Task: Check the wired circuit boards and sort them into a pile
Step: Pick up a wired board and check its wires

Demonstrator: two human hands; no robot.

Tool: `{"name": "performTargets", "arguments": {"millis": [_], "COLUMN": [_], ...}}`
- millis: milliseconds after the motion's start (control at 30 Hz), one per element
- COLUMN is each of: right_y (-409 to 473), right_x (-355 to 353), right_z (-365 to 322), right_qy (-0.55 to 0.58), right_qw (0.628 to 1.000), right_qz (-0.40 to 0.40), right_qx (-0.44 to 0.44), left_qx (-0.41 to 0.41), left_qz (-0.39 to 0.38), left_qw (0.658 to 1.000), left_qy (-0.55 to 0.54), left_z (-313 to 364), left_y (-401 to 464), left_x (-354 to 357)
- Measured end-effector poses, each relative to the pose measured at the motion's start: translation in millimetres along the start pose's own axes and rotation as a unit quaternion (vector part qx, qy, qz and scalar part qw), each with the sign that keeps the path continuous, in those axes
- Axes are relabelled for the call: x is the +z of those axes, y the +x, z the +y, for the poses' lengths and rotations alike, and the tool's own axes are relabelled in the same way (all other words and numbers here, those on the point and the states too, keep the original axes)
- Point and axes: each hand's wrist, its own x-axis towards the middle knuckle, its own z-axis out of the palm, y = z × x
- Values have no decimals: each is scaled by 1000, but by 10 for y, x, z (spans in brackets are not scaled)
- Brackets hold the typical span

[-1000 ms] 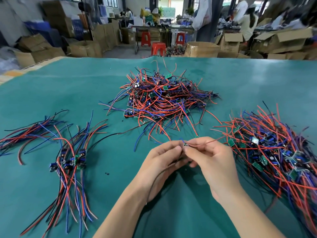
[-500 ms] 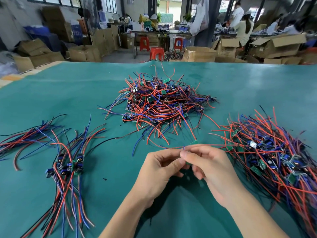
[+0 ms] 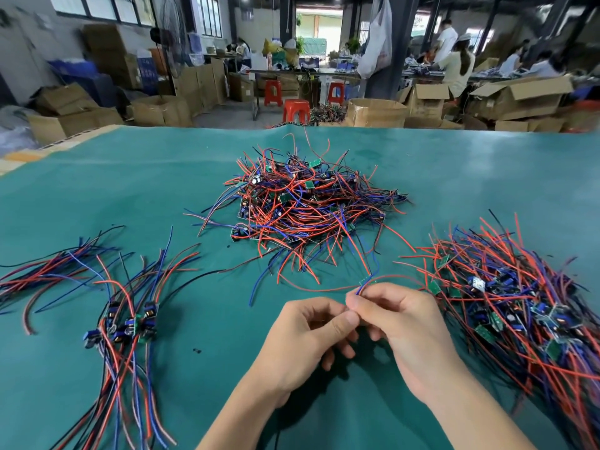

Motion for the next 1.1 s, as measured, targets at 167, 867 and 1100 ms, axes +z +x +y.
{"name": "performTargets", "arguments": {"millis": [167,867,1100], "right_y": [114,-51,-34], "right_x": [-158,113,45], "right_z": [38,68,33], "right_qy": [-25,-219,-191], "right_qw": [988,973,975], "right_qz": [143,-10,0], "right_qx": [-51,-68,-113], "left_qx": [-19,10,-20], "left_qz": [-24,60,46], "left_qw": [1000,996,997], "left_qy": [7,-69,-64], "left_z": [18,-42,-13], "left_y": [-9,47,34], "left_x": [-1,-41,-16]}}
